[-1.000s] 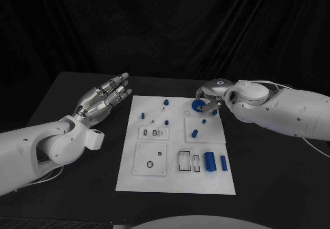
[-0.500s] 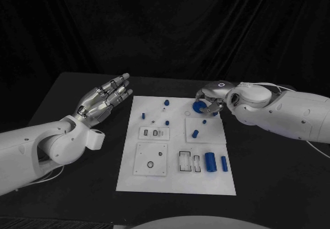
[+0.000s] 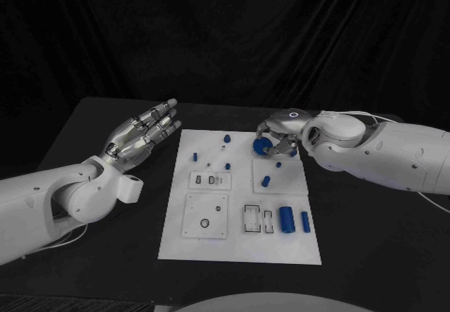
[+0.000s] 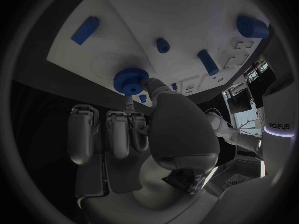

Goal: Assemble the parts on the task board

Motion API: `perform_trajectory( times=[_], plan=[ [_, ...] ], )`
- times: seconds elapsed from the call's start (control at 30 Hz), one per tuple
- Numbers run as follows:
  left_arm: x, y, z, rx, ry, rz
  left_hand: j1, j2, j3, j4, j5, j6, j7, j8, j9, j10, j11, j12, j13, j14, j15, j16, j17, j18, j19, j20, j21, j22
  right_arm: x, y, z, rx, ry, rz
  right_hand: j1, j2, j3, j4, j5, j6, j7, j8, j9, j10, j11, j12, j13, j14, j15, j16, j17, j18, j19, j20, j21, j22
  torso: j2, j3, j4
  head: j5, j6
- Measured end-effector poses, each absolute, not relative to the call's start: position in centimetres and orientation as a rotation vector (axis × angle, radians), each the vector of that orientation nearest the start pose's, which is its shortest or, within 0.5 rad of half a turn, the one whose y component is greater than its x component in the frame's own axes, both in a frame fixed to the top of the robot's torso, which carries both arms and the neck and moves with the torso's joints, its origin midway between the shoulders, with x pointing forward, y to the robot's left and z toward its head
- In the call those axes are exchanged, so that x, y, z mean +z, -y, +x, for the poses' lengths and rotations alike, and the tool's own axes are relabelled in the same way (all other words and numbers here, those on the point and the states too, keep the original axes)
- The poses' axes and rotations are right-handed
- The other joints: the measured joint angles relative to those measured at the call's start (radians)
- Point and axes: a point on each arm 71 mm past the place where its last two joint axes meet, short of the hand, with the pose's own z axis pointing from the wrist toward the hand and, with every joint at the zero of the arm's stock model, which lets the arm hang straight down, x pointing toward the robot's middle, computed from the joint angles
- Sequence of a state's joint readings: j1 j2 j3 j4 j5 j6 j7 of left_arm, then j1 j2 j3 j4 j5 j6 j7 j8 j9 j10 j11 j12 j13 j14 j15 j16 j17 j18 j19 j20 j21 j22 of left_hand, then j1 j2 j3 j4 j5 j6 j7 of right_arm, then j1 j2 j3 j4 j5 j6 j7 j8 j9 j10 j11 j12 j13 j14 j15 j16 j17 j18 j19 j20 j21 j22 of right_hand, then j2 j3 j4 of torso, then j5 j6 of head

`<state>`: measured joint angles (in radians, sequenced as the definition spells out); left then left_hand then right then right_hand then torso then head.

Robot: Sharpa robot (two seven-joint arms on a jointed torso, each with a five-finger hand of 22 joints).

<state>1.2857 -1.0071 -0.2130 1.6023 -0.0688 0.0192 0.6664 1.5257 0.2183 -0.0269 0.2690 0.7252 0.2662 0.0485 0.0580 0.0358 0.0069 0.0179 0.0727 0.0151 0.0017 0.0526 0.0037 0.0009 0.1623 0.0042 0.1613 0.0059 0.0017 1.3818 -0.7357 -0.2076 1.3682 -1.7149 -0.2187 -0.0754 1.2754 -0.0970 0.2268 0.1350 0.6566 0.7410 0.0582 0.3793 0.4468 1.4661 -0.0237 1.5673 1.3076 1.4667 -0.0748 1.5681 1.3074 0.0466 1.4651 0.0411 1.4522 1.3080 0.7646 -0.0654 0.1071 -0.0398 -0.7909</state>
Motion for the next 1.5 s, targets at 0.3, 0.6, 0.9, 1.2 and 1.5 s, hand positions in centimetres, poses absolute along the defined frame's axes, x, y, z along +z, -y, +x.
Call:
perform_trajectory(
  times=[0.3, 0.6, 0.9, 1.2, 1.5],
  plan=[
    [-17.4, -25.1, 45.3, -1.86, -1.408, -0.849, 0.006, -0.002, 0.001, 0.001, 0.004, 0.0, 0.0, 0.0, 0.0, 0.0, 0.0, 0.0, 0.0, -0.003, 0.003, 0.0, 0.0, 0.0, 0.0, 0.0, 0.0, 0.0, -16.1, 15.2, 52.1, 0.445, -1.596, -0.617, -0.009, 0.001, 0.003, 0.003, 0.0, -0.005, 0.002, 0.011, 0.0, 0.0, 0.0, 0.0, 0.0, 0.0, 0.0, 0.0, 0.0, 0.0, 0.0, 0.0, 0.0, 0.0, 0.0, -0.0004, 0.0003, -0.003, 0.002],
    [-17.5, -24.7, 45.4, -1.866, -1.417, -0.847, 0.006, -0.002, 0.004, -0.002, 0.004, 0.0, 0.0, 0.0, 0.0, 0.0, 0.0, 0.0, 0.0, -0.003, 0.003, 0.0, 0.0, 0.0, 0.0, 0.0, 0.0, 0.0, -15.8, 12.0, 52.3, 0.486, -1.575, -0.665, -0.009, 0.001, 0.006, 0.0, -0.004, -0.011, 0.004, 0.026, 0.0, 0.0, 0.0, 0.0, 0.0, 0.0, 0.0, 0.0, 0.0, 0.0, 0.0, 0.0, 0.0, 0.0, 0.0, -0.0003, 0.0008, -0.005, 0.002],
    [-17.5, -24.3, 45.5, -1.871, -1.423, -0.845, 0.006, -0.002, 0.004, -0.002, 0.004, 0.0, 0.0, 0.0, 0.0, 0.0, 0.0, 0.0, 0.0, -0.003, 0.003, 0.0, 0.001, 0.0, -0.004, 0.004, 0.0, 0.0, -15.8, 9.8, 52.7, 0.51, -1.564, -0.7, -0.009, 0.001, 0.011, 0.0, -0.008, -0.016, 0.006, 0.038, 0.0, 0.0, 0.0, 0.0, 0.0, 0.0, 0.0, 0.0, 0.0, 0.0, 0.0, 0.0, 0.0, 0.0, 0.0, -0.0004, 0.0024, -0.008, 0.002],
    [-17.6, -24.2, 45.6, -1.873, -1.426, -0.844, 0.006, -0.002, 0.007, -0.004, 0.004, 0.0, 0.0, 0.0, 0.0, 0.0, 0.0, 0.0, 0.0, 0.001, 0.007, 0.0, 0.001, 0.0, -0.004, 0.004, 0.0, 0.0, -15.8, 9.0, 53.0, 0.512, -1.565, -0.714, -0.018, -0.008, 0.025, -0.005, -0.022, -0.027, 0.009, 0.066, 0.0, 0.0, 0.0, 0.0, 0.0, 0.0, 0.0, 0.0, 0.0, 0.0, 0.0, 0.0, 0.0, 0.0, 0.0, -0.0004, 0.0025, -0.004, -0.001],
    [-17.6, -24.1, 45.7, -1.877, -1.429, -0.843, 0.006, -0.002, 0.01, -0.002, 0.004, 0.0, 0.0, 0.0, 0.0, 0.0, 0.0, 0.0, 0.0, 0.001, 0.007, 0.0, 0.001, 0.0, 0.0, 0.007, 0.0, 0.0, -15.9, 8.7, 53.3, 0.508, -1.568, -0.72, -0.018, -0.009, 0.055, -0.007, -0.051, -0.068, 0.009, 0.019, 0.099, 0.0, 0.0, 0.0, 0.0, 0.0, 0.0, 0.0, 0.0, 0.0, 0.0, 0.0, -0.002, 0.0, 0.0, -0.0007, 0.0034, -0.004, -0.002]
  ],
)
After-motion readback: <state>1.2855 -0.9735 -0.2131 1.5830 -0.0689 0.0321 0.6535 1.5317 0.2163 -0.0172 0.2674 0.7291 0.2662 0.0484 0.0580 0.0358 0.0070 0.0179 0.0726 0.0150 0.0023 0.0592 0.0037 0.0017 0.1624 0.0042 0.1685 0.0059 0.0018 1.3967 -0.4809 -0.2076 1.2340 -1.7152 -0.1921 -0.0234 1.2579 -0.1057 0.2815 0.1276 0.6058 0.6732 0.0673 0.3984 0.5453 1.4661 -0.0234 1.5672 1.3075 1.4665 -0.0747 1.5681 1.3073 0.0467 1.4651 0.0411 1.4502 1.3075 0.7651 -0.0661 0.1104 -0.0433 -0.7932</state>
